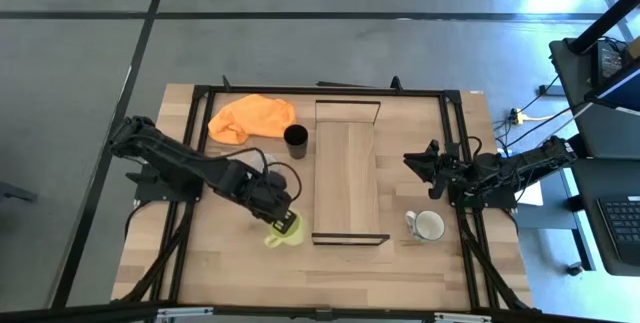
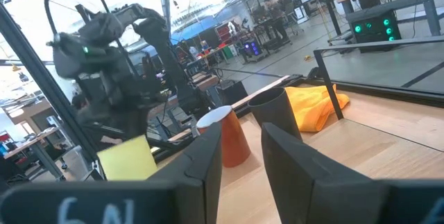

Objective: Stack small to large cups/mugs on shelf
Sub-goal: Put the yellow mug on the shelf

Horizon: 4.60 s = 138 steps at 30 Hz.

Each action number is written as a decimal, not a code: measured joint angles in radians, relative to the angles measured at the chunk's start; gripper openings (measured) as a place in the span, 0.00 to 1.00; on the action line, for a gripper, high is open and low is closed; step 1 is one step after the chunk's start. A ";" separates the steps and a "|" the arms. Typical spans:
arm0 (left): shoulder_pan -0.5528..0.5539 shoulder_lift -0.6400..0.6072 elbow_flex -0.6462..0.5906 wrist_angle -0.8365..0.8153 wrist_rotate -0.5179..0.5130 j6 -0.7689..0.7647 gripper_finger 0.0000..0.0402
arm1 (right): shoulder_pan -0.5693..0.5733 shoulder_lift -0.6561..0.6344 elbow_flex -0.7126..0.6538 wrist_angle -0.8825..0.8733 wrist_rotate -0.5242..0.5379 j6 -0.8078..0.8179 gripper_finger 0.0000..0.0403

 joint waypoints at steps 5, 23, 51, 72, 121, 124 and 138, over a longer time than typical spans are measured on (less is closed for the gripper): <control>0.018 0.000 0.134 -0.038 -0.051 0.074 0.01 | 0.000 0.000 0.000 0.000 0.000 0.000 0.26; 0.103 0.222 0.508 -0.163 -0.058 0.364 0.00 | 0.000 0.000 0.000 0.000 0.000 0.000 0.26; 0.256 0.427 0.591 -0.033 0.091 0.834 0.00 | 0.000 0.001 0.000 -0.021 0.000 0.000 0.26; 0.222 0.560 0.590 0.053 0.146 0.878 0.00 | 0.000 0.002 0.000 -0.033 -0.024 0.000 0.26; 0.226 0.610 0.620 0.128 0.171 0.835 0.09 | 0.000 0.002 0.000 -0.043 -0.018 0.000 0.26; 0.227 0.610 0.637 0.124 0.166 0.840 0.12 | 0.000 0.002 0.000 -0.044 -0.018 0.000 0.26; 0.228 0.608 0.662 0.079 0.163 0.851 0.12 | 0.000 0.002 0.000 -0.044 -0.018 0.000 0.26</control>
